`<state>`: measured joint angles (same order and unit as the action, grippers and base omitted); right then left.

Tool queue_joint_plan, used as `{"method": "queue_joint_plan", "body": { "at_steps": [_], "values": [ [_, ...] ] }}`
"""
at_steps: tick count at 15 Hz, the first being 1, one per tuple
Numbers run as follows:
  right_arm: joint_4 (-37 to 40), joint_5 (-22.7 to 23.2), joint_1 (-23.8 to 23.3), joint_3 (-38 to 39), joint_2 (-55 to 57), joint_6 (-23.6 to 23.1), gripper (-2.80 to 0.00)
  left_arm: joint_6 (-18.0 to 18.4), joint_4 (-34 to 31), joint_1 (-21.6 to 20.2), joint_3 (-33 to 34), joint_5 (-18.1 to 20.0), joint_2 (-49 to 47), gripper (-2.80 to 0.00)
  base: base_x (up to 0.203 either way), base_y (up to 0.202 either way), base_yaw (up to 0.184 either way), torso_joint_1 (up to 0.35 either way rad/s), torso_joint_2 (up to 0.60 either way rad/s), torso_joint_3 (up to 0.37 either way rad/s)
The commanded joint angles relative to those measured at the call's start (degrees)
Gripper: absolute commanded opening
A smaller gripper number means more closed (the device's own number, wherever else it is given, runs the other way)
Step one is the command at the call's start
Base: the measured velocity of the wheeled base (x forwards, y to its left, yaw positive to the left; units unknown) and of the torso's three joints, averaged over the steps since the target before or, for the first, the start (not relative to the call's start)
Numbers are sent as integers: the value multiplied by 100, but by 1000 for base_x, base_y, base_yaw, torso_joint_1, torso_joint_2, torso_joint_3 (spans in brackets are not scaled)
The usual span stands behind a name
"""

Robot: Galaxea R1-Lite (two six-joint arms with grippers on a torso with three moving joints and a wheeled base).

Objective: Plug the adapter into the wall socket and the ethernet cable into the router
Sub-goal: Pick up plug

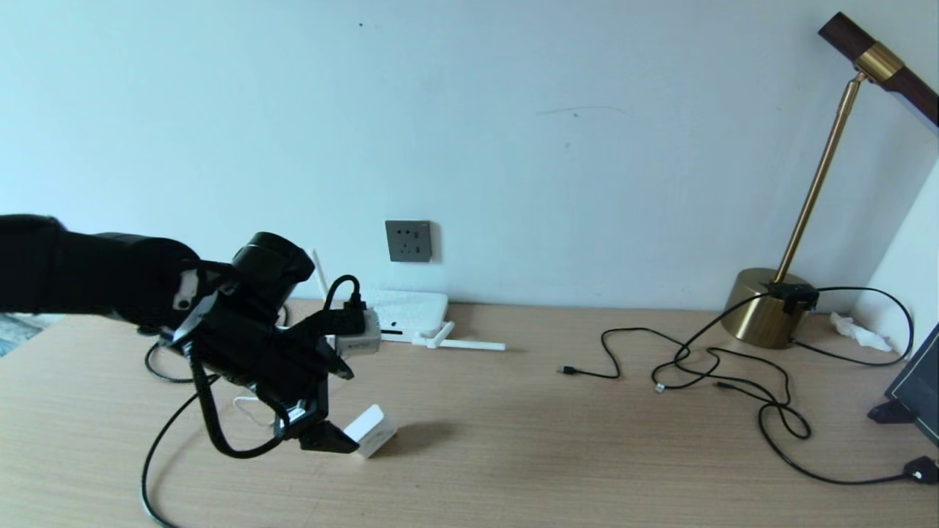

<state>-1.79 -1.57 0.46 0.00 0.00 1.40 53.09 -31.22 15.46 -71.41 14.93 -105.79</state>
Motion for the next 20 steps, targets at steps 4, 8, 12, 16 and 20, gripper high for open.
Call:
{"method": "queue_joint_plan", "body": {
  "at_steps": [4, 8, 12, 16, 20],
  "values": [
    [-5, -1, 0, 62, 0, 0, -280, -124, -33, 232, -253, -34, -561, 0, 0, 0, 0, 0, 0, 0],
    [-5, -1, 4, 62, 0, -4, -280, -335, -46, 327, -320, -34, -712, 0, 0, 0, 0, 0, 0, 0],
    [-5, -1, -2, 62, 0, 0, -280, -589, -42, 344, -250, -34, -698, 0, 0, 0, 0, 0, 0, 0],
    [-5, -1, -2, 62, 0, 0, -280, -729, 37, 309, -171, -34, -766, 0, 0, 0, 0, 0, 0, 0],
    [-5, -1, 6, 62, 0, 0, -280, -1054, 37, 290, -166, -86, -828, 0, 0, 0, 0, 0, 0, 0]
  ]
}}
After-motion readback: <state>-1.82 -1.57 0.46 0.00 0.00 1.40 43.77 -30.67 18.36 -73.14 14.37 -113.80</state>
